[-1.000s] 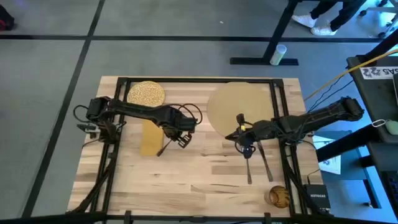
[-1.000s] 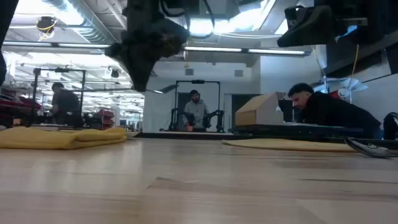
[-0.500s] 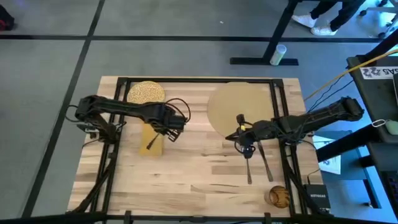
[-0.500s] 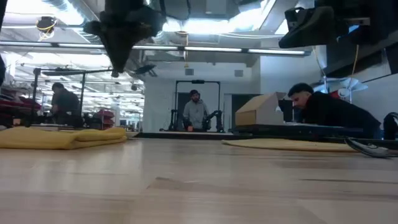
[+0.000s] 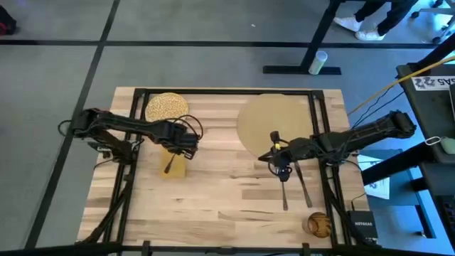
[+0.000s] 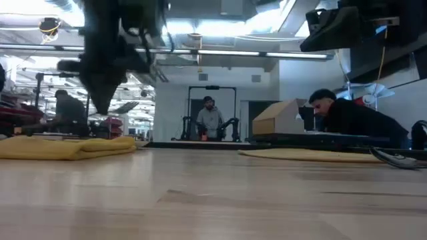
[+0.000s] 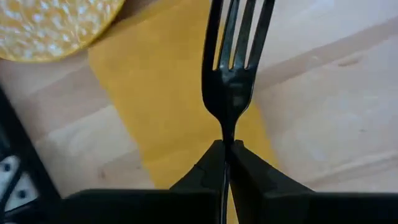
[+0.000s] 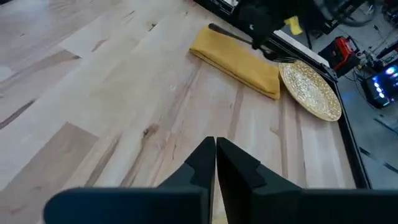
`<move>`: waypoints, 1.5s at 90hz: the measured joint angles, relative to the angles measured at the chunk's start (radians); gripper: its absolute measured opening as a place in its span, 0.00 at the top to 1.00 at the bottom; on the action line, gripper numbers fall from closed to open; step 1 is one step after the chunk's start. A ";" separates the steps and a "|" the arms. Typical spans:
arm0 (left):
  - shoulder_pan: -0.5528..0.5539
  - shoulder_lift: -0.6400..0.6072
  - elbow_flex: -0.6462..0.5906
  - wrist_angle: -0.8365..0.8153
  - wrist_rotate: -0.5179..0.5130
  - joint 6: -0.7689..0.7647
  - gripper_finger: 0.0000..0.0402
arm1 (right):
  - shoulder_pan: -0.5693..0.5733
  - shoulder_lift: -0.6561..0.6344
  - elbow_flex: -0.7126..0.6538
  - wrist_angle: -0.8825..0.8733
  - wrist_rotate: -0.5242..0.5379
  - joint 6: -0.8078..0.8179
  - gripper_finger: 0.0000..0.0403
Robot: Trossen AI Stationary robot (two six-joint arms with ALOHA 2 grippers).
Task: Set table place
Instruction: Put the fork on the yellow napkin
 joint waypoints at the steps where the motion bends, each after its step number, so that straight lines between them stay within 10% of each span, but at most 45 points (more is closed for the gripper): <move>1: 0.005 -0.002 -0.009 0.013 0.004 0.001 1.00 | 0.000 0.000 0.000 0.000 0.000 0.001 0.99; 135: 0.074 -0.130 -0.227 0.198 0.011 -0.185 1.00 | 0.000 0.000 0.000 -0.016 -0.020 0.032 0.99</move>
